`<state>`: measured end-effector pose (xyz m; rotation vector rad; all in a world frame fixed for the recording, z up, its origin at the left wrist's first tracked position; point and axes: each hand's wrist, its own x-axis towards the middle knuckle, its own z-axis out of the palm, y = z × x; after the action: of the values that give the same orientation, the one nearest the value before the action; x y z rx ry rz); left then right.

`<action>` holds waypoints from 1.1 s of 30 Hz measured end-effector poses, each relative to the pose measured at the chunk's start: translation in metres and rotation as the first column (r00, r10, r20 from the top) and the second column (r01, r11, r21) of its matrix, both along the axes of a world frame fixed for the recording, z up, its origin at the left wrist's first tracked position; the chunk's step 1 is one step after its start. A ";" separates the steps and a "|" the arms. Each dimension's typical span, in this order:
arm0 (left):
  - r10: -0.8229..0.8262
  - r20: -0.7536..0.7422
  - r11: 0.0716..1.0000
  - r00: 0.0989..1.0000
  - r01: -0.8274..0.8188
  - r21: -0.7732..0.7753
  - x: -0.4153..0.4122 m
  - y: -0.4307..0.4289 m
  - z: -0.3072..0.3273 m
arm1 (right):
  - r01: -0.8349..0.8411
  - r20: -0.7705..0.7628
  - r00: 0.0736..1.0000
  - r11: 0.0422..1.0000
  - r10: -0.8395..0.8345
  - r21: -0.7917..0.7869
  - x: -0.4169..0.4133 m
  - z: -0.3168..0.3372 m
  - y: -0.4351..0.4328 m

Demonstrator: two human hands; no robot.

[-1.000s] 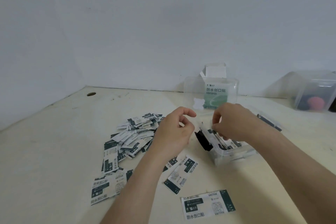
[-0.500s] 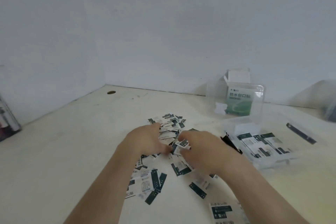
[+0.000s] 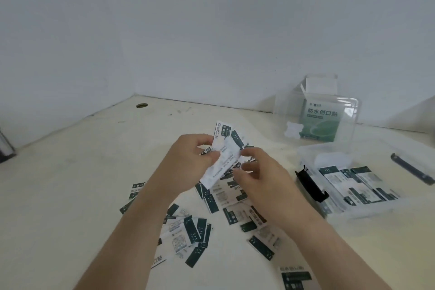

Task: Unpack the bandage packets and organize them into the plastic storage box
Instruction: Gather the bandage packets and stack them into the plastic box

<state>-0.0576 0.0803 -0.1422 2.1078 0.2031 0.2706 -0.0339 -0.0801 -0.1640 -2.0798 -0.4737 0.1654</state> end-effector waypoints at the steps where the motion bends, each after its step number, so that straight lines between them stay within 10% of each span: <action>1: -0.030 -0.010 0.998 0.999 0.029 -0.057 -0.001 -0.001 0.001 | 0.036 -0.074 0.997 0.993 -0.028 0.114 0.000 -0.002 0.000; 9: -0.199 -0.097 0.958 0.975 0.173 -0.228 -0.001 -0.003 -0.001 | 0.203 -0.132 0.977 0.910 -0.165 0.361 0.001 -0.001 0.003; 16: -0.042 -0.073 0.996 0.996 0.036 -0.081 0.001 0.005 -0.003 | 0.213 -0.096 0.977 0.894 -0.190 0.393 0.001 0.002 -0.001; 33: 0.089 -0.116 0.950 0.989 -0.050 0.310 0.007 0.010 -0.015 | 0.064 0.461 0.860 0.944 -0.217 0.324 -0.005 -0.004 0.001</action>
<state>-0.0509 0.0902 -0.1567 2.4327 0.3306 0.2184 -0.0386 -0.0791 -0.1682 -1.8330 -0.6039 -0.5137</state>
